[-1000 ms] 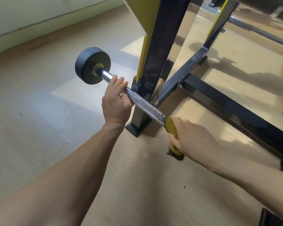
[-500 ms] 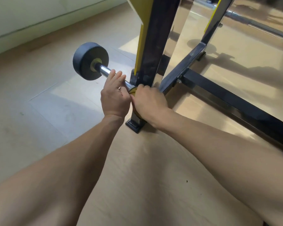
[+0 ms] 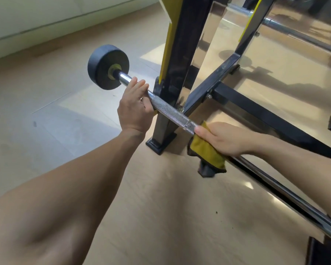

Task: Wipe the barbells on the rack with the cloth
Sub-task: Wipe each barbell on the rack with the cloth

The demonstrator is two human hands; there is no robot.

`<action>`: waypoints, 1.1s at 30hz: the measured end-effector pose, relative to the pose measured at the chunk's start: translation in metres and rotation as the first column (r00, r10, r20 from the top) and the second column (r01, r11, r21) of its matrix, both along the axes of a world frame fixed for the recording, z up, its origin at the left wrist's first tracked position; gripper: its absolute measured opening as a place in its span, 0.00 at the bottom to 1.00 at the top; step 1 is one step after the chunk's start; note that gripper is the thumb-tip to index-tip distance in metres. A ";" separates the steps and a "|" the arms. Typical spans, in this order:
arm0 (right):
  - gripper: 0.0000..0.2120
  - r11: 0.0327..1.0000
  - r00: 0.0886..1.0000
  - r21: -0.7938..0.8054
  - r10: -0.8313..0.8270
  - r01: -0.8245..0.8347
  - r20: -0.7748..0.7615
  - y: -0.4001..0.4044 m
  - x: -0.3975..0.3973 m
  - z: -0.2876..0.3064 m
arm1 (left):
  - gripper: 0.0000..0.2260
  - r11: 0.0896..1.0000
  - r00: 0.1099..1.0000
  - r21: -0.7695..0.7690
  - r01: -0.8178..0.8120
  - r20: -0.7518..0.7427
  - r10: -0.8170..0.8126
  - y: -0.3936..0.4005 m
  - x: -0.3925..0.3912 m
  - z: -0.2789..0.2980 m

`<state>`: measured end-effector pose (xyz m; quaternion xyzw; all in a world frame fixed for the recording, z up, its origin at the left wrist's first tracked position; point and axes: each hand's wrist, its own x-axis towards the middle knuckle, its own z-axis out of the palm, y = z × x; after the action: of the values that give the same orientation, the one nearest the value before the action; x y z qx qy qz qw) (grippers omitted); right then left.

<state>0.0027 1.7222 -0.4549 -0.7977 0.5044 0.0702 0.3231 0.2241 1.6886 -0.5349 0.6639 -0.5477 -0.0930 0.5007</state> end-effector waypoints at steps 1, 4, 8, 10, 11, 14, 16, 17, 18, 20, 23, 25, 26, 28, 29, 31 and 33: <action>0.24 0.997 0.995 0.034 -0.065 0.062 0.072 -0.010 0.011 -0.003 | 0.18 1.000 1.000 -0.008 0.000 -0.009 0.000 0.000 -0.001 0.000; 0.26 0.954 0.942 0.199 -0.265 0.225 0.206 -0.047 0.049 -0.012 | 0.17 1.000 1.000 -0.029 0.010 0.009 -0.010 -0.002 0.001 -0.002; 0.27 0.926 0.921 0.314 -0.296 0.210 0.255 -0.057 0.050 -0.022 | 0.17 0.998 0.998 -0.050 0.024 0.064 -0.021 -0.002 0.006 -0.004; 0.23 0.890 0.905 0.431 -0.299 0.150 0.303 -0.043 0.022 -0.023 | 0.19 0.998 0.997 -0.064 0.028 0.078 -0.023 -0.003 0.007 -0.005; 0.21 0.872 0.917 0.479 -0.267 0.100 0.295 -0.037 0.006 -0.019 | 0.20 0.997 0.996 -0.070 0.030 0.084 -0.024 -0.003 0.007 -0.006; 0.17 0.821 0.981 0.571 -0.114 0.006 0.154 -0.018 -0.034 0.000 | 0.21 0.995 0.995 -0.095 0.029 0.103 -0.019 -0.005 0.009 -0.006; 0.20 0.816 0.989 0.576 -0.120 0.047 0.090 -0.004 -0.045 0.007 | 0.21 0.993 0.995 -0.119 0.021 0.104 -0.008 -0.006 0.008 -0.007; 0.21 0.837 0.986 0.544 -0.133 0.059 0.097 0.000 -0.043 0.007 | 0.20 0.991 0.995 -0.131 0.009 0.097 0.004 -0.007 0.008 -0.007; 0.22 0.860 0.986 0.507 -0.130 0.062 0.101 0.001 -0.038 0.007 | 0.20 0.991 0.996 -0.136 -0.003 0.084 0.015 -0.007 0.006 -0.008; 0.27 0.891 0.978 0.443 -0.167 0.095 0.127 -0.008 -0.013 0.005 | 0.19 0.992 0.998 -0.128 -0.012 0.058 0.020 -0.008 0.004 -0.008; 0.27 0.889 0.926 0.385 -0.334 0.247 0.178 -0.042 0.039 -0.002 | 0.18 0.993 1.000 -0.119 -0.010 0.022 0.013 -0.006 0.002 -0.006; 0.26 0.933 0.944 0.257 -0.296 0.253 0.144 -0.060 0.076 -0.005 | 0.18 0.993 1.000 -0.115 0.004 0.005 -0.004 -0.004 0.003 -0.006; 0.24 0.956 0.953 0.173 -0.263 0.236 0.153 -0.064 0.089 -0.007 | 0.18 0.994 1.000 -0.112 0.015 0.007 -0.014 -0.003 0.003 -0.006; 0.19 0.991 0.994 -0.106 -0.078 0.086 0.072 -0.059 0.099 -0.012 | 0.17 0.994 1.000 -0.108 0.028 0.014 -0.027 -0.003 0.004 -0.005; 0.16 0.967 1.000 -0.253 0.012 -0.014 -0.011 -0.052 0.097 -0.015 | 0.17 0.994 0.999 -0.107 0.033 0.014 -0.032 -0.002 0.004 -0.004; 0.19 0.895 0.993 -0.436 0.048 -0.090 -0.104 -0.034 0.086 -0.024 | 0.17 0.995 0.999 -0.098 0.032 0.024 -0.030 -0.001 0.005 -0.004; 0.28 0.818 0.982 -0.562 0.015 -0.120 -0.188 -0.017 0.073 -0.035 | 0.18 0.996 0.999 -0.082 0.029 0.048 -0.026 -0.001 0.005 -0.004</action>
<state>0.0759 1.7052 -0.4899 -0.8657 0.5001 -0.0027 0.0213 0.2293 1.6878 -0.5390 0.6368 -0.5717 -0.0616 0.5136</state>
